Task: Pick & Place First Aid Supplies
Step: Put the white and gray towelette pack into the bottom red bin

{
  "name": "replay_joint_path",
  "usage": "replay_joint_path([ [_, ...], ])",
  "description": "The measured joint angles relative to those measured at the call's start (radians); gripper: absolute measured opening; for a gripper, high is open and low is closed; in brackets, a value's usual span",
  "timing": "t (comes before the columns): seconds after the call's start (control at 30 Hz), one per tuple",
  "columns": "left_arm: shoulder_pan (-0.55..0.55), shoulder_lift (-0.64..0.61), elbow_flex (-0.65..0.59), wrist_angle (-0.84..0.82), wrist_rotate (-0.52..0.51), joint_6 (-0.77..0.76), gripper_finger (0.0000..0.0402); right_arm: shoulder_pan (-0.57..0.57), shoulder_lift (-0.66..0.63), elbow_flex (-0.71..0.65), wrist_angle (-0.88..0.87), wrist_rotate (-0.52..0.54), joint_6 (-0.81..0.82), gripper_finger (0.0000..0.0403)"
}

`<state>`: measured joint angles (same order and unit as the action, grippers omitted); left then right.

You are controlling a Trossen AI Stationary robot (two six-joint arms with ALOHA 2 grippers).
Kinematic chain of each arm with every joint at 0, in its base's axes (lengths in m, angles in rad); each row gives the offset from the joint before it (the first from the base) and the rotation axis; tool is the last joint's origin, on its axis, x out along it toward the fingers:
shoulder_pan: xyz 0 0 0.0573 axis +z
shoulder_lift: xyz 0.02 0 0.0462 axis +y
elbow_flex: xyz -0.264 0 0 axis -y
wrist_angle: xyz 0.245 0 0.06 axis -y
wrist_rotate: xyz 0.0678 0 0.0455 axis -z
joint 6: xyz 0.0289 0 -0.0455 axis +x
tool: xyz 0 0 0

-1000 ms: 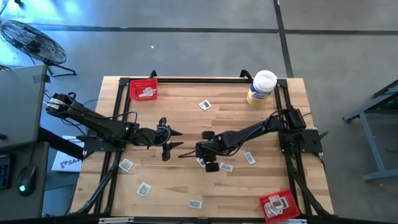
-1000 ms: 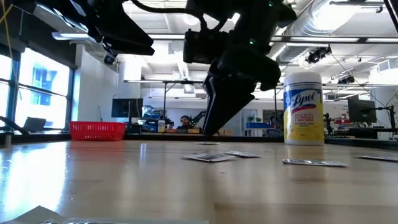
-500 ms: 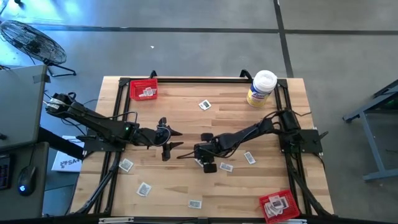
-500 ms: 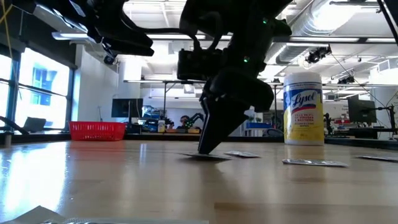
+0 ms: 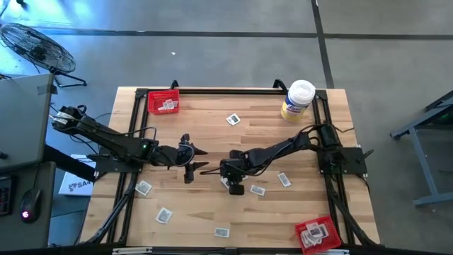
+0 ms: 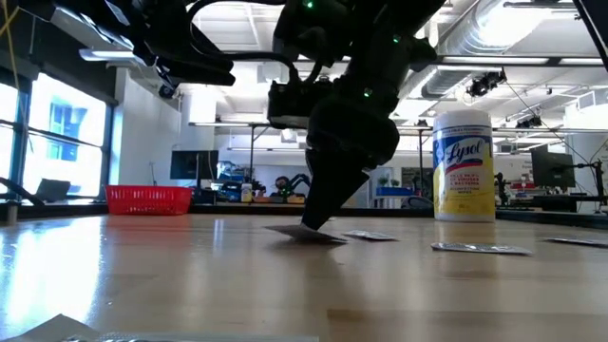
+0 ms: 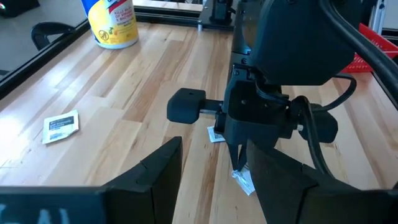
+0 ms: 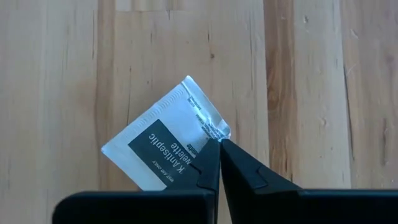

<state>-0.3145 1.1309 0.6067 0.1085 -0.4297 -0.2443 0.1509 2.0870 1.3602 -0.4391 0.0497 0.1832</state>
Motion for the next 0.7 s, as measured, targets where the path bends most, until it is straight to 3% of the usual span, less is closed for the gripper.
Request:
replay_joint_path([
  [0.33, 0.000, 0.000, 0.000, -0.003, 0.000, 0.000, 0.0179, 0.016, 0.003, 0.049, -0.034, 0.007, 0.000, 0.0001],
  [0.7, 0.000, 0.000, 0.000, -0.003, 0.000, 0.000, 0.0179, 0.061, 0.004, 0.181, -0.214, 0.023, 0.003, 0.0000],
])
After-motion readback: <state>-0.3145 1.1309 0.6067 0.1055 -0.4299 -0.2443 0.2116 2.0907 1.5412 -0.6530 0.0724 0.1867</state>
